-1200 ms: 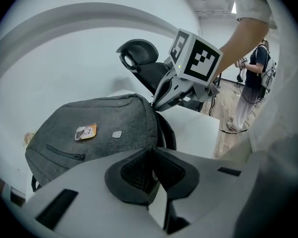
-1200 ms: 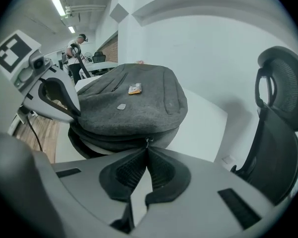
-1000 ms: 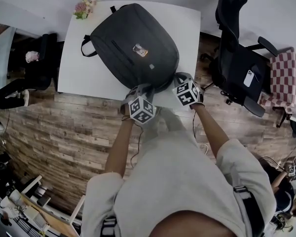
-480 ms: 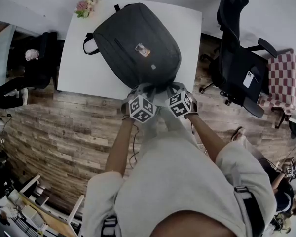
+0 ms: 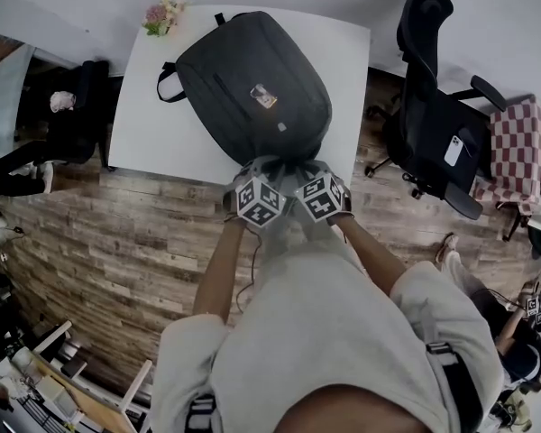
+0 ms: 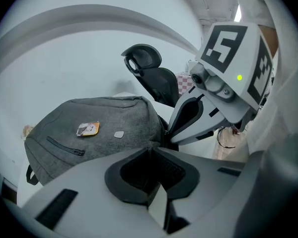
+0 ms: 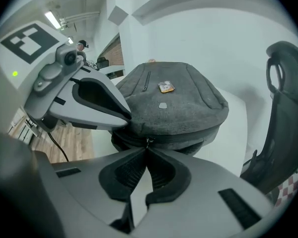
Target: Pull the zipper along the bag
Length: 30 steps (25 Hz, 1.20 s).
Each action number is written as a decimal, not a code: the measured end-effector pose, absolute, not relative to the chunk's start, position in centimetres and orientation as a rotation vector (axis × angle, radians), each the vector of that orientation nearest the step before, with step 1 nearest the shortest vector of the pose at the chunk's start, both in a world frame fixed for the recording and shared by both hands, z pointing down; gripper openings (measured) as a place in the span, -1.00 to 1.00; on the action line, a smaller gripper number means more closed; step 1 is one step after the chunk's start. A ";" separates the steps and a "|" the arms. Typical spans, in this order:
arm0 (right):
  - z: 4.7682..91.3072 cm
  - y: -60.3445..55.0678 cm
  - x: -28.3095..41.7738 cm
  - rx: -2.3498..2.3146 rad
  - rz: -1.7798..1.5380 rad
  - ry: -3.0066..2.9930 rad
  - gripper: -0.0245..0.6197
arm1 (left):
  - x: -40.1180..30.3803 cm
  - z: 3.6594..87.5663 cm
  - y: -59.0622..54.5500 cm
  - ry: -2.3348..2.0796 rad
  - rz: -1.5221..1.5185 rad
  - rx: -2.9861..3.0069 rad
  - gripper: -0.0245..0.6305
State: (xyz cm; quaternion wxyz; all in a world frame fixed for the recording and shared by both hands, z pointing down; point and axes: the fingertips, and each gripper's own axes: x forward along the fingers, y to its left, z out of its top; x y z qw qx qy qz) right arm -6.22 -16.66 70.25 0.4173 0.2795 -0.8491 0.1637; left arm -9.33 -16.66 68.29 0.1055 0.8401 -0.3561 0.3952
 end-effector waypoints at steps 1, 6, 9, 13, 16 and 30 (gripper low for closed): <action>70.2 -16.7 -6.2 0.702 0.422 -2.142 -0.85 | -9.4 68.1 -16.6 -1.062 1.156 2.478 -0.78; 69.2 -17.1 -5.8 0.736 0.505 -2.231 -0.45 | -9.7 67.5 -16.6 -1.158 1.062 2.431 -0.73; 67.7 -17.7 -5.1 0.783 0.474 -2.286 -0.49 | -10.2 66.5 -16.3 -1.237 0.921 2.367 -0.61; 65.1 -18.8 -4.3 0.868 0.428 -2.353 -0.55 | -11.6 64.7 -15.9 -1.353 0.744 2.289 -0.43; 63.2 -20.4 -4.1 0.931 0.393 -2.399 -0.62 | -13.6 62.7 -16.4 -1.472 0.649 2.244 -0.44; 51.3 -27.7 -5.5 1.106 0.171 -2.609 -0.86 | -21.4 51.1 -20.2 -1.926 0.423 2.219 -0.71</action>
